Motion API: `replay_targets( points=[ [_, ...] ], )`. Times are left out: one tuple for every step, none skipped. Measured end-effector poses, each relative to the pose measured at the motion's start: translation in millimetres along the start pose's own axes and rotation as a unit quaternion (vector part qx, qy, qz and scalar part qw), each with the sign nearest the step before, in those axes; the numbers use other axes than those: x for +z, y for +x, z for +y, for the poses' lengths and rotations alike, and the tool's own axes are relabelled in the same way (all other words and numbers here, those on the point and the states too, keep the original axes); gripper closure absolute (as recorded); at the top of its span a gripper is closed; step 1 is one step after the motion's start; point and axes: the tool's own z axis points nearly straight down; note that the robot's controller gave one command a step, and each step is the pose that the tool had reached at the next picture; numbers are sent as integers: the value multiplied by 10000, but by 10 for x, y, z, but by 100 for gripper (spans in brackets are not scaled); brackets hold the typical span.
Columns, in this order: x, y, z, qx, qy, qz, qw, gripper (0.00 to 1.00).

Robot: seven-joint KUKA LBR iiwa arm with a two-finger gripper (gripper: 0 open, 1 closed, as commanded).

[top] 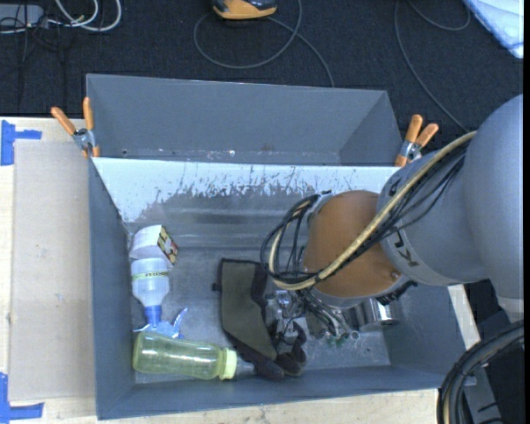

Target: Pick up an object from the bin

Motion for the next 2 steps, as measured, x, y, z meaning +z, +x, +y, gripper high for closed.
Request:
replay_targets(
  points=[
    [0, 0, 0, -2, 0, 1, 10000, 100],
    [-491, -27, 62, 33, -1, 49, 10000, 100]
  ],
)
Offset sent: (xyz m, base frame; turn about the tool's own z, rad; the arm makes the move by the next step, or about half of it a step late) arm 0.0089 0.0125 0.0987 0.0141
